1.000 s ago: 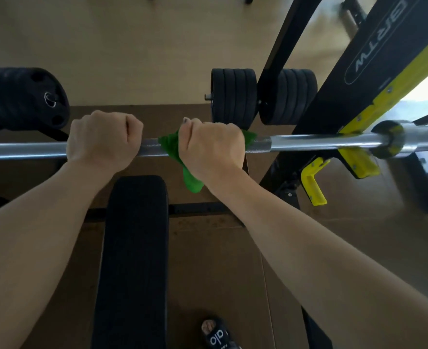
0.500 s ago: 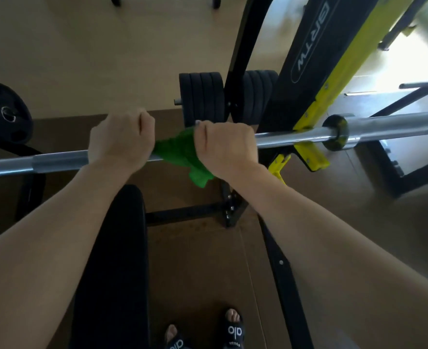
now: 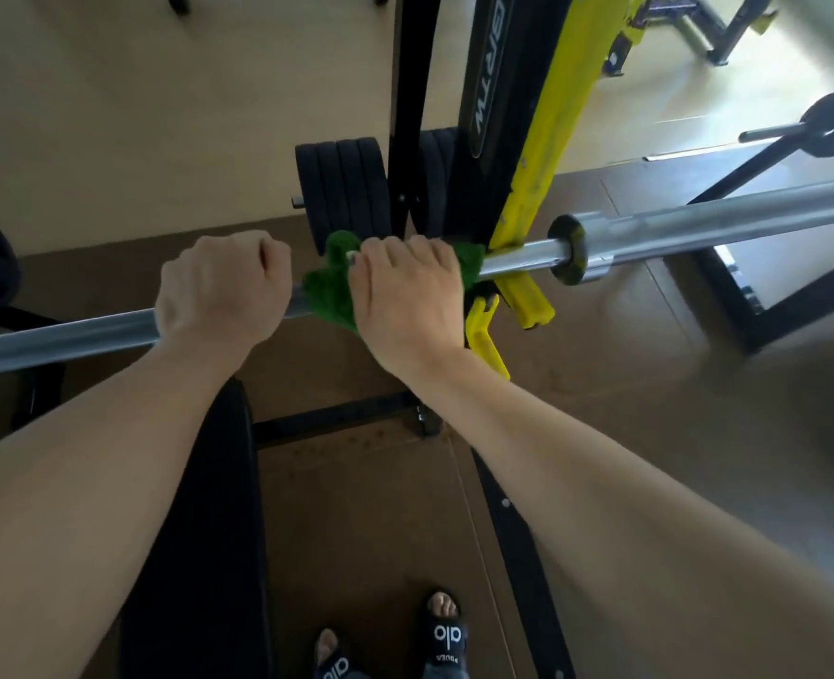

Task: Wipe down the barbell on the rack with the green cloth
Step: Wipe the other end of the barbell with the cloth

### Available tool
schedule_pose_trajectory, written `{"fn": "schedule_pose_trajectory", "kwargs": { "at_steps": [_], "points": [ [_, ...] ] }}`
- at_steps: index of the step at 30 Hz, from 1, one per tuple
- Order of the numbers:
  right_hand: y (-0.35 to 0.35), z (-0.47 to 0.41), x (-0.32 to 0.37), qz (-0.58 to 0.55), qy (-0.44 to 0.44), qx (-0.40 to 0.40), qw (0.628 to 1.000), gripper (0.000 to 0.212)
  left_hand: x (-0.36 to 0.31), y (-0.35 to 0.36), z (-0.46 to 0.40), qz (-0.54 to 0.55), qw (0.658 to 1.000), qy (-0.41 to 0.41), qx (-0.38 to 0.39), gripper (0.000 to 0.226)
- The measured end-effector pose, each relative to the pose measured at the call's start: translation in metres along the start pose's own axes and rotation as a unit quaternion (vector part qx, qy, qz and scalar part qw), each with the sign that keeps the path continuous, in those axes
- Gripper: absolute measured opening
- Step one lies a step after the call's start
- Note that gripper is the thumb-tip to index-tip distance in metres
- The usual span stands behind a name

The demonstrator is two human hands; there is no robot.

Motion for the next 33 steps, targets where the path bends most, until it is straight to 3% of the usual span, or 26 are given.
{"fn": "schedule_pose_trajectory", "kwargs": {
  "at_steps": [4, 7, 13, 17, 20, 23, 25, 29, 31, 33],
  "points": [
    [-0.010, 0.000, -0.026, 0.055, -0.099, 0.019, 0.993, 0.039, 0.001, -0.004, 0.005, -0.016, 0.999, -0.038, 0.007, 0.048],
    [-0.026, 0.000, -0.073, 0.134, -0.126, 0.013, 0.983, 0.037, -0.002, -0.004, 0.005, -0.025, 0.998, -0.050, 0.013, 0.050],
    [-0.030, -0.005, -0.087, 0.103, -0.155, -0.017, 0.982, 0.031, -0.005, 0.002, -0.001, -0.049, 0.996, -0.048, 0.050, 0.047],
    [-0.042, -0.004, -0.098, 0.060, -0.151, -0.033, 0.986, 0.024, -0.037, -0.001, -0.010, -0.029, 0.999, 0.029, 0.035, 0.043],
    [-0.052, -0.005, -0.112, 0.042, -0.174, 0.003, 0.984, 0.025, -0.092, 0.000, -0.017, 0.074, 0.992, 0.101, 0.030, 0.042],
    [-0.064, 0.000, -0.136, 0.092, -0.252, 0.021, 0.963, 0.024, -0.146, 0.004, -0.024, 0.139, 0.980, 0.138, 0.045, 0.043],
    [-0.069, 0.003, -0.149, 0.132, -0.274, 0.047, 0.951, 0.022, -0.163, 0.013, -0.024, 0.121, 0.981, 0.140, 0.058, 0.042],
    [-0.081, 0.007, -0.165, 0.160, -0.277, 0.085, 0.944, 0.030, -0.173, 0.032, -0.014, 0.085, 0.984, 0.129, 0.091, 0.043],
    [-0.091, 0.012, -0.179, 0.140, -0.251, 0.066, 0.956, 0.030, -0.176, 0.031, -0.011, 0.092, 0.982, 0.163, 0.032, 0.039],
    [-0.106, 0.015, -0.202, 0.076, -0.139, 0.034, 0.987, 0.033, -0.179, 0.022, -0.005, 0.119, 0.970, 0.206, -0.038, 0.031]
  ]
}}
Point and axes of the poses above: each hand's wrist, its own z-axis away from the middle knuckle, its own y-axis out of the palm, x = y × z, the point moved 4 cm from there along -z, towards the middle knuckle, and after that the axes turned 5 degrees about x, right-handed, at the moved point
